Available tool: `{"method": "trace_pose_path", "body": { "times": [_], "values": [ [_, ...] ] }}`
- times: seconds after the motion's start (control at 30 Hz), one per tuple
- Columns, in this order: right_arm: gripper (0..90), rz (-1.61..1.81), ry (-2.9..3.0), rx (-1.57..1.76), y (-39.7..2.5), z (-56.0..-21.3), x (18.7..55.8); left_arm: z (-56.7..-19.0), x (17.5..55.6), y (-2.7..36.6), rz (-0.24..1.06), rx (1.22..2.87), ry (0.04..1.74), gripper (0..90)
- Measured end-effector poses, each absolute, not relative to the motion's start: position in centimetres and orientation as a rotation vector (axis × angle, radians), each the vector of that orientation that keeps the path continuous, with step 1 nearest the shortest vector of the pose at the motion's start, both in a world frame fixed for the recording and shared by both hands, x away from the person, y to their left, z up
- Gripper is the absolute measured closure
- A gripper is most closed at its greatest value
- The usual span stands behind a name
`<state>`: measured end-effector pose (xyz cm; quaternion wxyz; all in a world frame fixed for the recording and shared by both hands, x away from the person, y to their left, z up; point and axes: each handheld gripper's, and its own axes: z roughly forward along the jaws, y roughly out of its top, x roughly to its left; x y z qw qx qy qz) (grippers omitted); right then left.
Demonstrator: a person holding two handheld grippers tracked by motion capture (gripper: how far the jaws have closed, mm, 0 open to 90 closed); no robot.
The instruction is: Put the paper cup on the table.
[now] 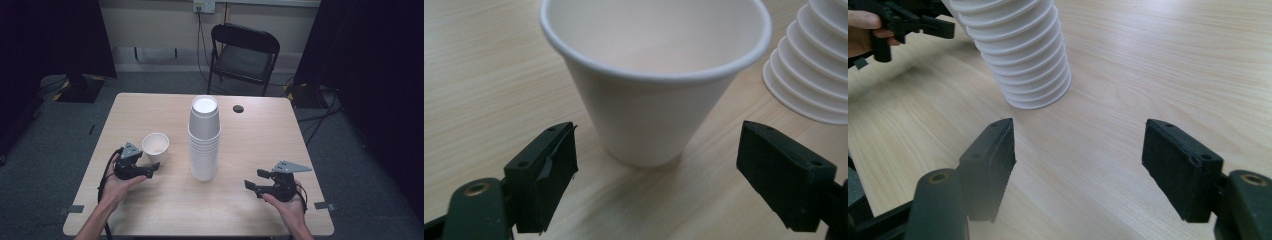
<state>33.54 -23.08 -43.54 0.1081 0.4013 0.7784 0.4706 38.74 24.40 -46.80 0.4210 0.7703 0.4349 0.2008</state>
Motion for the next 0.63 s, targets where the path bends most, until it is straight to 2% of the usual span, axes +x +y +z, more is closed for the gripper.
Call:
{"method": "trace_pose_path", "body": {
  "times": [0.1, 0.43, 0.63],
  "values": [
    [29.5, 1.381, 2.283, 1.189, -23.4, -43.6, 33.6, -45.9, 37.7, 24.7, 0.495, 1.888, 1.079, 16.6],
    [29.4, 1.35, 2.264, 1.215, -24.2, -44.0, 33.6, -45.7, 33.2, 25.1, 0.454, 1.905, 1.062, 18.7],
    [27.2, 1.327, 2.271, 1.224, -24.3, -44.6, 33.9, -46.1, 32.6, 25.3, 0.455, 1.913, 1.053, 18.6]
  ]
}}
